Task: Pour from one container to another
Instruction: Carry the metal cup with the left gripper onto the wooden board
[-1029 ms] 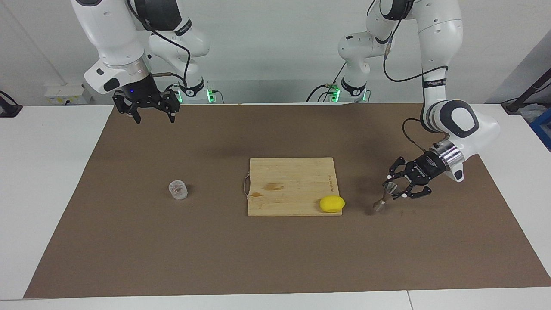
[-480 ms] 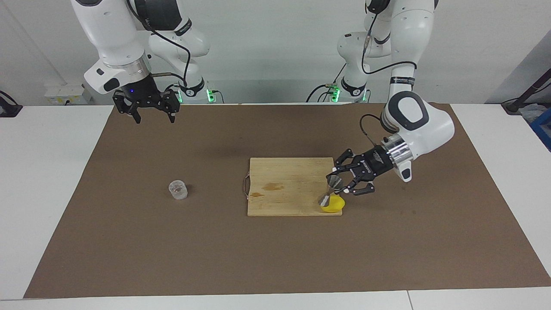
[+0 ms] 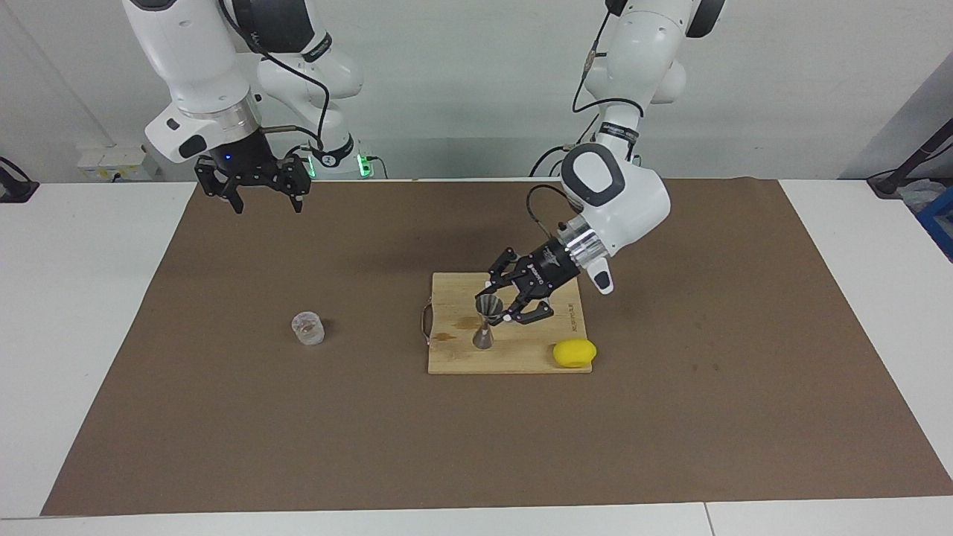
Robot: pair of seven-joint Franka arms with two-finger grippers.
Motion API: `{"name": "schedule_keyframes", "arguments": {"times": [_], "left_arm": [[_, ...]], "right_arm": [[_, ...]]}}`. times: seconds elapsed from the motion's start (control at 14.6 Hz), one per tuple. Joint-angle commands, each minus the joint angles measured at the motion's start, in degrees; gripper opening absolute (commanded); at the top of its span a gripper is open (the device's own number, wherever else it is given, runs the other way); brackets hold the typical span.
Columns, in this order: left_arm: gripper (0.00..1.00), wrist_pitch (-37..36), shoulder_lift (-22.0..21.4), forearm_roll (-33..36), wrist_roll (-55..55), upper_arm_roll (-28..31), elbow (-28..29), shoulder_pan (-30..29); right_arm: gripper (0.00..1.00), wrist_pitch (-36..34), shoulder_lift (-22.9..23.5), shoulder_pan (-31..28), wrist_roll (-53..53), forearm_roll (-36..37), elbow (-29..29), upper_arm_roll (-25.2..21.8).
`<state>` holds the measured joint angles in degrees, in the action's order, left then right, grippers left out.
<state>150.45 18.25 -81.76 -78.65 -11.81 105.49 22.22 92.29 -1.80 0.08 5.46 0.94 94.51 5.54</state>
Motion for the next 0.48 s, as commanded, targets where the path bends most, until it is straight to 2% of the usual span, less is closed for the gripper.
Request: {"name": "schedule_keyframes", "arguments": {"times": [0.0,0.41], "left_arm": [[0.0,4.58,-0.23,-1.56,-0.45,0.91,2.08,3.61],[0.0,6.61,2.58,-1.3,-0.19,0.91,2.44,3.71]], "right_arm": [[1.0,0.08,-1.28,-0.87,-1.24,-0.41,1.2,0.09],[1.0,-0.36,-1.45,-0.96,-1.41,-0.41,1.29,0.09]]}}
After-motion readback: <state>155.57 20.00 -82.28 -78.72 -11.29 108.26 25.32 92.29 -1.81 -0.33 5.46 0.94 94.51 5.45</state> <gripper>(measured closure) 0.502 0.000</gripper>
